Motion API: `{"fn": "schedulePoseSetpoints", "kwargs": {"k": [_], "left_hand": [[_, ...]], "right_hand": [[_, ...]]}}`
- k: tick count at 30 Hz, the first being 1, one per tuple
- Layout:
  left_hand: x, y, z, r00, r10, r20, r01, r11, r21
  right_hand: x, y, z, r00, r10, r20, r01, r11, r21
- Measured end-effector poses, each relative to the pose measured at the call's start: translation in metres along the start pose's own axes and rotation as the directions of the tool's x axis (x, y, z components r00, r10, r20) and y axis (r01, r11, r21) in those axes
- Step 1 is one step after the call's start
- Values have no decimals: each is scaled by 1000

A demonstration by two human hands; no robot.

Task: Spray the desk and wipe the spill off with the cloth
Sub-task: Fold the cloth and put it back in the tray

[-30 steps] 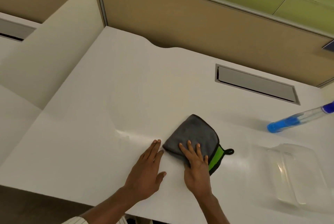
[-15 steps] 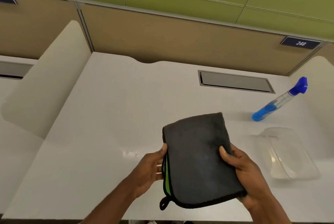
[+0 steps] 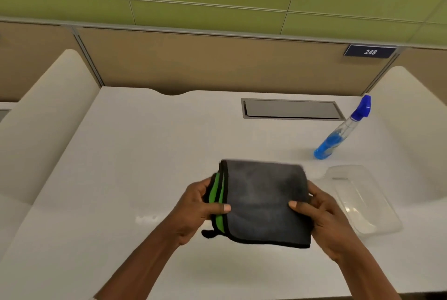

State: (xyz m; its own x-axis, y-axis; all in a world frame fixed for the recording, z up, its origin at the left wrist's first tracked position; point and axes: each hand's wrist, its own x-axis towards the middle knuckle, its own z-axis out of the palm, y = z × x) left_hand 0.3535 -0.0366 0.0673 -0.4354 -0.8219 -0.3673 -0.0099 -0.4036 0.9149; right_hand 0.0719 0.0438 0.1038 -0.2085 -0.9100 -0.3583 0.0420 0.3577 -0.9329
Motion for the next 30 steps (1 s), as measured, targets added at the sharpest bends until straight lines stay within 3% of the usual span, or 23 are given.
{"fn": "schedulePoseSetpoints", "kwargs": {"k": [4,7,11,14,19,20,22,24,30], "left_hand": [[13,19,38,985,162,-64,-168,981,-101],[26,22,74,990,102,-94,-111,989,-98],[35,8,117,976,-40,-214,21,996,-89],[40,-7,147,948,-166,-270,101,966,-238],[55,-33,196,922,-298,-245,147,858,-492],[57,-38,207,933,-282,-222,165,886,-433],[61,-44,230,957,-203,-205,176,974,-142],[67,-47,253,963,-133,-235,161,982,102],[102,-47,305,945,-73,-320,170,943,285]], "right_hand": [[13,-19,-46,971,-239,6,239,971,-9],[28,-21,-72,965,-262,26,263,964,-32],[34,-10,-105,989,-139,-58,141,990,23],[35,10,-134,994,26,-110,-15,995,98],[29,27,-185,971,160,-179,-117,967,227],[27,29,-196,961,205,-183,-150,949,278],[24,33,-220,949,261,-175,-183,912,368],[24,34,-244,949,255,-184,-164,900,404],[32,39,-302,988,42,-151,-34,998,57]]}}
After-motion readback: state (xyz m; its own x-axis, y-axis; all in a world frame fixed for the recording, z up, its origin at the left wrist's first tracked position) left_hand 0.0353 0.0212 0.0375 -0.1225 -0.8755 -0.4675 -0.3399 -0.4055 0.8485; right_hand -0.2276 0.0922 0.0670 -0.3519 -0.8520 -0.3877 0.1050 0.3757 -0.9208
